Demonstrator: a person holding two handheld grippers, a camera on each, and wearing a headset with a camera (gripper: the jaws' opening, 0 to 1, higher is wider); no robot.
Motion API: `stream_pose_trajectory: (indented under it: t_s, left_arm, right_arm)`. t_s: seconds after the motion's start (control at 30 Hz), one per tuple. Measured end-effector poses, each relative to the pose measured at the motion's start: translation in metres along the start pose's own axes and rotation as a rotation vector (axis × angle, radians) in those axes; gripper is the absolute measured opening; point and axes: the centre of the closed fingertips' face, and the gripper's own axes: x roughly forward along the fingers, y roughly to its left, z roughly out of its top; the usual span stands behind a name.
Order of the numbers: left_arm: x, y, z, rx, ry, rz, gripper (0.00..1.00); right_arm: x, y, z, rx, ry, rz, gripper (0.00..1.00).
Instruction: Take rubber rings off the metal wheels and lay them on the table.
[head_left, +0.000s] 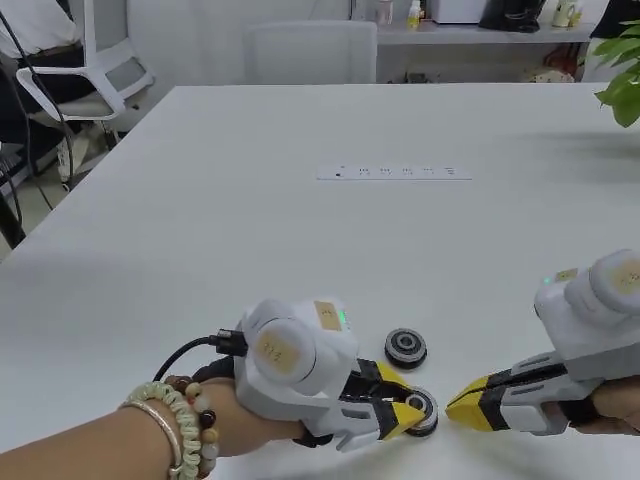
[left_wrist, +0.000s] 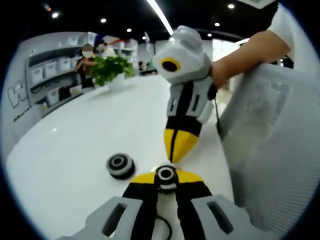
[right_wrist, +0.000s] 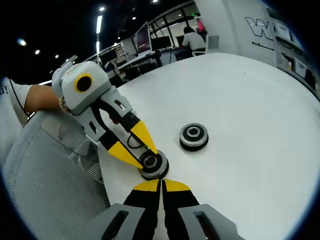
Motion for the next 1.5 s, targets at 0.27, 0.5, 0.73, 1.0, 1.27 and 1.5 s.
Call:
stream_pose_trajectory:
  t_s: [0.27,0.5,0.73,1.0,1.27,1.5]
  left_arm:
    - [0.0,0.0,0.0,-0.001,-0.001,-0.002,0.14]
    - [0.0,0.0,0.0,-0.001,-0.001,-0.001,0.14]
    - [0.0,0.001,0.0,-0.008,-0.002,0.006,0.14]
    - [0.0,0.001,0.0,-0.006,-0.001,0.004,0.14]
    - [0.0,0.002,0.0,0.0,0.0,0.001,0.14]
    - [0.0,0.002,0.001,0.005,0.002,0.0,0.14]
  right_arm:
    - [0.004,0.0,-0.001,-0.06,0.01,-0.005,0.14]
    - [0.008,0.003,0.001,-0.1,0.005,0.001,0.16]
    - [0.006,-0.005,-0.001,-0.119,0.019,-0.035,0.0]
    - [0.006,-0.009,0.001,-0.047,0.048,-0.059,0.0]
    - [0.001,-0.009,0.002,0.076,0.036,-0.04,0.0]
    - [-0.004,-0.008,0.01,0.207,-0.033,0.0,0.0]
